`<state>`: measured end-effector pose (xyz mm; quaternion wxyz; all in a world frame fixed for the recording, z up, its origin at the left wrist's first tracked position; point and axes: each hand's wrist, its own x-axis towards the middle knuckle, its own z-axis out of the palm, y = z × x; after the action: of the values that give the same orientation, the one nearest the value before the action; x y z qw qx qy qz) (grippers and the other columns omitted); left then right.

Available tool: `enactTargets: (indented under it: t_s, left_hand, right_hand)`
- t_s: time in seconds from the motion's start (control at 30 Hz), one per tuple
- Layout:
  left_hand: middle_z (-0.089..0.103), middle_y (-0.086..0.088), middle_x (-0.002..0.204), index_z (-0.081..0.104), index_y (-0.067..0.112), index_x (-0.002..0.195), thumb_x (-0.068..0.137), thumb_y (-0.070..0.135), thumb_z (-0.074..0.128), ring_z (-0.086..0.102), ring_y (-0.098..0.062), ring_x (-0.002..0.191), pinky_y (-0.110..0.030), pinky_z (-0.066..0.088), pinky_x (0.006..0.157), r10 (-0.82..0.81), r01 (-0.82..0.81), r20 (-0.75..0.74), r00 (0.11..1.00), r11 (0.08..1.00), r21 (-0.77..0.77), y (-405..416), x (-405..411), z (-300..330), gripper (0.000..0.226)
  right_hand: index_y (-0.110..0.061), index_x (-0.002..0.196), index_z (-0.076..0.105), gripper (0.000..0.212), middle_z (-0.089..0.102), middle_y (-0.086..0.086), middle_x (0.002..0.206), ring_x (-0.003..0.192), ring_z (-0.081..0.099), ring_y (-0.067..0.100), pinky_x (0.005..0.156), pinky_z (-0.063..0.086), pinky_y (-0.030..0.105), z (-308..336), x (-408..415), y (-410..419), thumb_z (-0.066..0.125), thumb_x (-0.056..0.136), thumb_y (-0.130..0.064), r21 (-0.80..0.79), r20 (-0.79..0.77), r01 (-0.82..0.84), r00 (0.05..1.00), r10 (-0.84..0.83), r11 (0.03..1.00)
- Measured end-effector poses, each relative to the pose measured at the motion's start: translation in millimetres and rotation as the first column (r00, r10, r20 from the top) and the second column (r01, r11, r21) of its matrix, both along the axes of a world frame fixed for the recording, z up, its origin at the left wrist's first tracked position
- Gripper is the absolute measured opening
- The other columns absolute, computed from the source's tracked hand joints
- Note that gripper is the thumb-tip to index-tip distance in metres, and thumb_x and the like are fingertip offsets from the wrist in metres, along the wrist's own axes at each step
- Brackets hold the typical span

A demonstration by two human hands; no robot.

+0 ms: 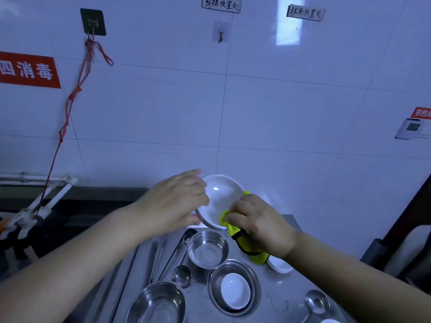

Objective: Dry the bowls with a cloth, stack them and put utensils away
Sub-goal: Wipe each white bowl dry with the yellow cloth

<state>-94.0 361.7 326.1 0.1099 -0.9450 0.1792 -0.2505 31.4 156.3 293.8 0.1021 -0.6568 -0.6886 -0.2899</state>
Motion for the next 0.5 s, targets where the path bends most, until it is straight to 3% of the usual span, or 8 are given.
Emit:
enactTargets:
  t_s: [0.13, 0.23, 0.3, 0.33, 0.43, 0.5]
  left_hand:
    - [0.056, 0.003, 0.069, 0.06, 0.018, 0.068, 0.081, 0.028, 0.059, 0.059, -0.02, 0.079, -0.031, 0.031, 0.11, -0.022, 0.019, 0.056, 0.998, 0.999, 0.049, 3.2, -3.1, -0.6, 0.017]
    - [0.052, 0.003, 0.063, 0.056, 0.019, 0.063, 0.076, 0.024, 0.063, 0.05, -0.02, 0.07, -0.034, 0.049, 0.088, -0.057, 0.057, 0.124, 0.991, 0.998, 0.008, -14.7, -4.7, -11.2, 0.015]
    - [0.047, 0.0, 0.059, 0.052, 0.017, 0.059, 0.067, 0.012, 0.065, 0.045, -0.022, 0.064, -0.035, 0.051, 0.068, -0.042, 0.046, 0.123, 0.991, 0.999, -0.025, -28.9, -3.8, -17.8, 0.016]
    - [0.046, 0.0, 0.058, 0.052, 0.017, 0.058, 0.066, 0.009, 0.064, 0.045, -0.022, 0.061, -0.034, 0.05, 0.067, -0.035, 0.039, 0.117, 0.993, 0.999, -0.032, -32.1, -2.8, -20.0, 0.016]
    - [0.052, 0.004, 0.061, 0.059, 0.02, 0.063, 0.075, 0.023, 0.059, 0.053, -0.019, 0.067, -0.033, 0.044, 0.095, -0.059, 0.062, 0.105, 0.993, 0.998, -0.033, -16.5, -3.9, -26.3, 0.013]
    - [0.058, 0.007, 0.07, 0.065, 0.023, 0.074, 0.076, 0.034, 0.059, 0.058, -0.016, 0.081, -0.029, 0.03, 0.109, -0.078, 0.079, 0.067, 0.995, 0.997, -0.003, 1.3, -8.0, -25.8, 0.012]
  right_hand:
    - [-0.01, 0.084, 0.065, 0.015, 0.059, 0.006, 0.08, 0.07, 0.048, 0.024, 0.071, 0.04, 0.031, -0.1, 6.1, 0.3, 0.05, 0.082, -0.005, 0.021, 0.057, 0.001, 0.998, -0.003, 1.0]
    - [-0.014, 0.083, 0.06, 0.019, 0.058, 0.004, 0.077, 0.068, 0.046, 0.021, 0.064, 0.039, 0.029, -12.1, -12.7, 11.1, 0.054, 0.069, -0.003, 0.087, -0.109, 0.092, 0.991, -0.082, 0.992]
    - [-0.02, 0.077, 0.051, 0.029, 0.054, 0.001, 0.07, 0.064, 0.039, 0.014, 0.058, 0.028, 0.022, -20.8, -28.0, 22.6, 0.06, 0.057, -0.002, 0.142, -0.287, 0.194, 0.947, -0.147, 0.971]
    - [-0.022, 0.076, 0.046, 0.031, 0.052, 0.0, 0.068, 0.063, 0.036, 0.013, 0.057, 0.022, 0.021, -23.2, -32.3, 26.8, 0.06, 0.056, -0.003, 0.158, -0.339, 0.215, 0.929, -0.152, 0.964]
    - [-0.019, 0.076, 0.055, 0.008, 0.054, 0.0, 0.073, 0.064, 0.043, 0.018, 0.061, 0.03, 0.023, -23.9, -29.5, 24.3, 0.054, 0.072, -0.012, 0.091, -0.243, 0.142, 0.963, -0.116, 0.986]
    - [-0.014, 0.078, 0.062, 0.011, 0.056, 0.002, 0.077, 0.069, 0.044, 0.02, 0.066, 0.035, 0.028, -18.8, -21.3, 15.3, 0.051, 0.078, -0.012, 0.0, -0.096, 0.068, 0.993, -0.068, 0.998]
